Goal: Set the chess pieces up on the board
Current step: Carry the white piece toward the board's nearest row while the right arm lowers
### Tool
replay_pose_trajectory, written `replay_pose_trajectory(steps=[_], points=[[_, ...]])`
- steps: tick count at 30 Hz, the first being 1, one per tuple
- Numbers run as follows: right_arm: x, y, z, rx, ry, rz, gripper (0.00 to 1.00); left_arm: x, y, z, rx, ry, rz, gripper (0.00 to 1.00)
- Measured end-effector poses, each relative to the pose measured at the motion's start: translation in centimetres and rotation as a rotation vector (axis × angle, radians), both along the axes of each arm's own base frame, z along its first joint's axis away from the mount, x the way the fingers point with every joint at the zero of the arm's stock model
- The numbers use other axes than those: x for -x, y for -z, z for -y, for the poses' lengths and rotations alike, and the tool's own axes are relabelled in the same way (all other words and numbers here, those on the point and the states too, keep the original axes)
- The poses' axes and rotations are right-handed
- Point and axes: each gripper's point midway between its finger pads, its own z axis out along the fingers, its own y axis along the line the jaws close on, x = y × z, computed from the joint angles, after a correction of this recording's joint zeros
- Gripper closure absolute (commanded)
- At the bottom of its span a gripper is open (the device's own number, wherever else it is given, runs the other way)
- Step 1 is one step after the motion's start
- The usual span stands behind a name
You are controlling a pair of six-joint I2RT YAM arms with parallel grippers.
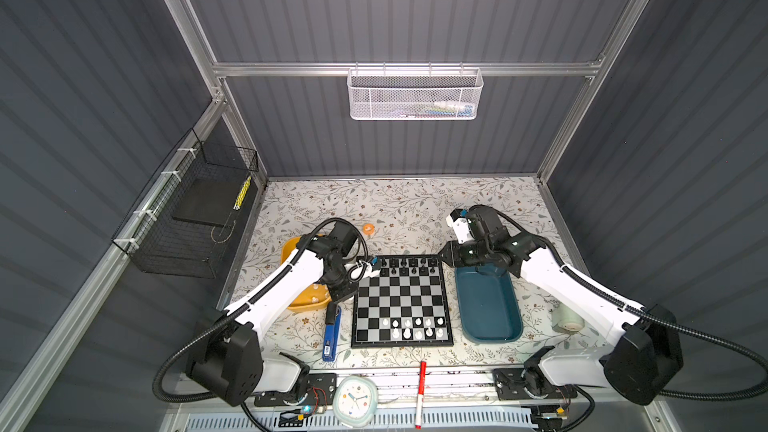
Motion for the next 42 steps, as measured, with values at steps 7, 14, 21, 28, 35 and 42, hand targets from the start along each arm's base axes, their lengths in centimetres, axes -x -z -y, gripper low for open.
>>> replay_pose_trajectory(steps=[7,14,21,28,35,42], points=[[0.2,-0.2,-0.9,-0.002,-0.002,0.018,0.77,2.1,0.5,0.6,0.003,0.078,-0.013,0.88],[0.9,-0.2,-1.9,0.006,-0.015,0.026,0.77,4.2,1.2,1.8,-0.013,0.172,-0.043,0.88],[1.7,0.3,-1.8,0.03,-0.017,0.034,0.77,6.2,2.3,2.0,-0.048,0.231,-0.072,0.88],[2.0,-0.1,-1.0,0.036,-0.001,0.056,0.76,6.8,2.5,2.4,-0.057,0.258,-0.077,0.88],[2.4,0.4,-0.5,0.048,0.008,0.057,0.76,7.5,3.1,2.7,-0.077,0.274,-0.102,0.88],[2.7,0.9,-0.1,0.057,0.022,0.048,0.76,7.9,3.7,2.7,-0.094,0.274,-0.123,0.88]])
